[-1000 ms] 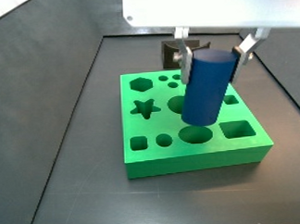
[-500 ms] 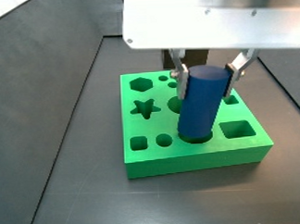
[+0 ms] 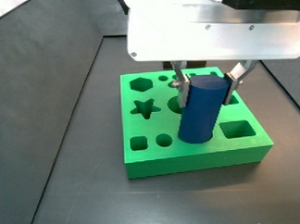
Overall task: Pick up the oval object. Move up. Place the oval object on the fixture. Regrasp the oval object. Move to above the board. Insert the oval object.
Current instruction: Insert the oval object.
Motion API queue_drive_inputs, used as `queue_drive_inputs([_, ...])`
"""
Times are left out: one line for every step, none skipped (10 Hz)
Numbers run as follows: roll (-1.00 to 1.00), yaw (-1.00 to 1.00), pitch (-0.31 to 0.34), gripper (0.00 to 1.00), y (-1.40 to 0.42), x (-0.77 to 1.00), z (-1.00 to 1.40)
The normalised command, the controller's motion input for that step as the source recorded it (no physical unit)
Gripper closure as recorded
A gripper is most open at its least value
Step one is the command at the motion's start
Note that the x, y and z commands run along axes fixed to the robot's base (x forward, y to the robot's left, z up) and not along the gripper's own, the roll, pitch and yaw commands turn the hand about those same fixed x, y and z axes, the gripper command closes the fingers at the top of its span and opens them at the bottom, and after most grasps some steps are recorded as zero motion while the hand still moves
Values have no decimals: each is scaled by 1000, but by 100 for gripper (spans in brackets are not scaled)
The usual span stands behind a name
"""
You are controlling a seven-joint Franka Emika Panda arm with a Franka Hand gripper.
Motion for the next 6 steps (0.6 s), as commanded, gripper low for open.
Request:
queue_drive_inputs([30,6,0,100,0,249,-220])
queue_drive_inputs([14,0,0,100,0,323,-217])
queue_drive_inputs([7,0,0,100,0,223,-291])
queue_drive_inputs([17,0,-73,100,-9,74,-411])
queue_drive_inputs([61,0,-106,100,-17,0,-500])
queue_drive_inputs([104,0,-151,100,-20,0,-600])
